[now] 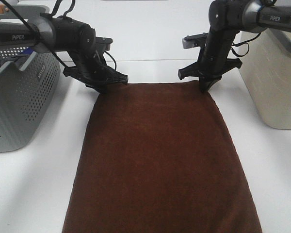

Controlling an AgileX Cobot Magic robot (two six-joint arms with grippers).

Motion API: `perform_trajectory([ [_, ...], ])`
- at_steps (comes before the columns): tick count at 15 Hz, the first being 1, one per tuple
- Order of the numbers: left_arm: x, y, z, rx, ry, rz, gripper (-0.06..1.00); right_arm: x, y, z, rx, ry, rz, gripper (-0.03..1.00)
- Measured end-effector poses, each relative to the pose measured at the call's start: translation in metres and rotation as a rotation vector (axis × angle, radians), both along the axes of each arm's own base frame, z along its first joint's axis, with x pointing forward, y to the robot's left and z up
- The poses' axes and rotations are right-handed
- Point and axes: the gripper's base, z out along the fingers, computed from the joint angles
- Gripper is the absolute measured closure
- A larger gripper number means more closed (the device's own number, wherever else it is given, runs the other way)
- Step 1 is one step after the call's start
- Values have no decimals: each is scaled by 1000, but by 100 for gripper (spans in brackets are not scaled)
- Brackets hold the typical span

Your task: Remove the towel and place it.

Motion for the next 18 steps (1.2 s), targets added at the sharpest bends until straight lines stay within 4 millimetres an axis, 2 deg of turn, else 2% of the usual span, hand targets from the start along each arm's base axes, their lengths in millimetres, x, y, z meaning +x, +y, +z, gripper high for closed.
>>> perform_trajectory([
  [2,10,-2,17,3,-79,-15,93,6,0,5,-10,-55,9,97],
  [4,22,-3,39,17,-187,-37,93,17,2,22,0,-160,17,97],
  [5,22,-3,39,17,-187,-37,93,17,2,22,0,-160,17,97],
  [6,25,-2,45,7,-219,-34,93,24,3,33,11,-232,21,97],
  [7,30,1,49,-8,-253,-21,93,30,4,41,22,-307,26,97],
  [8,39,14,54,-55,-319,27,93,39,7,48,49,-414,33,97],
  [10,50,25,61,-112,-419,56,93,45,9,54,63,-511,45,97],
  [12,58,30,67,-160,-531,50,93,52,10,48,60,-578,64,97],
  [14,63,29,61,-190,-598,35,93,57,11,32,55,-613,81,97],
  [16,66,27,42,-199,-607,26,93,60,12,18,39,-642,107,96],
  [18,67,26,28,-202,-604,21,92,65,9,13,42,-684,112,88],
])
